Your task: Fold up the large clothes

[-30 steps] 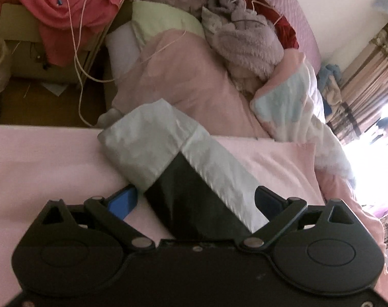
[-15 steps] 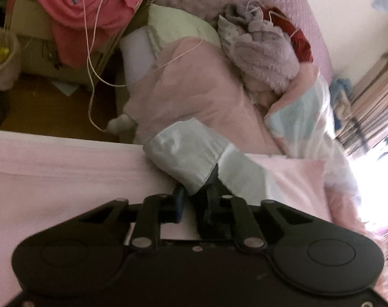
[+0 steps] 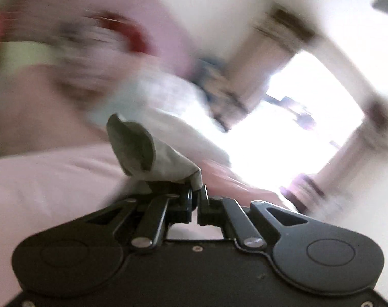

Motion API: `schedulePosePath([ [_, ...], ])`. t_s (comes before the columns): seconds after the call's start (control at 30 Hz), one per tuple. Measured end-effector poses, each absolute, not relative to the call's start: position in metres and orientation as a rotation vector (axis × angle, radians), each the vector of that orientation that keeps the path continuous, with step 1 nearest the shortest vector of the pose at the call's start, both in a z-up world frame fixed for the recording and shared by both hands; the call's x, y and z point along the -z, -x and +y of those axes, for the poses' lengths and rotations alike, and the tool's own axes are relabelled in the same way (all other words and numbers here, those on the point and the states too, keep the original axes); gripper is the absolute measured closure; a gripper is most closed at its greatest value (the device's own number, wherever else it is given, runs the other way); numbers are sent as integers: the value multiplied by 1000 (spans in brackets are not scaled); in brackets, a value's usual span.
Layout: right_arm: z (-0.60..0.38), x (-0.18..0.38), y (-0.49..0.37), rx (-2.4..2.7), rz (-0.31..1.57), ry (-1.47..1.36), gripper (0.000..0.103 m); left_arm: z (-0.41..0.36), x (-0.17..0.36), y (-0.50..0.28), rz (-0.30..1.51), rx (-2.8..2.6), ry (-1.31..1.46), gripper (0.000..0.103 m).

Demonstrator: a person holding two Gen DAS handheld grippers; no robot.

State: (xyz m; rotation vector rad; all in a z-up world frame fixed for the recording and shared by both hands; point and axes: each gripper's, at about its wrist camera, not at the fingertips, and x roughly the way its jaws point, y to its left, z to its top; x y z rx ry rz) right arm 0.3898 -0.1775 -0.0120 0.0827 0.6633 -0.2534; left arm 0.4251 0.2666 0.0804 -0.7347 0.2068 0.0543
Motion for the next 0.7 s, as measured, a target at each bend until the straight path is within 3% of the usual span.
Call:
schedulePosePath([
  [0.2, -202, 7, -375, 310, 646, -117, 0, 82, -95, -486, 334, 416, 634, 102],
  [0.27, -212, 5, -370, 321, 636, -131, 0, 23, -78, -505, 421, 520, 596, 94],
  [0.33, -222, 3, -367, 292, 620, -155, 0, -13, -60, -516, 522, 565, 582, 69],
  [0.37, -227, 2, -366, 256, 603, -179, 0, -19, -55, -516, 532, 563, 579, 67],
  [0.43, -239, 4, -370, 168, 580, -257, 10, -13, -53, -512, 518, 526, 541, 61],
  [0.6, -262, 32, -426, -38, 672, -514, 21, 59, -60, -484, 438, 269, 364, 46],
  [0.7, -264, 57, -463, -100, 730, -659, 25, 101, -52, -466, 430, 102, 239, 44],
])
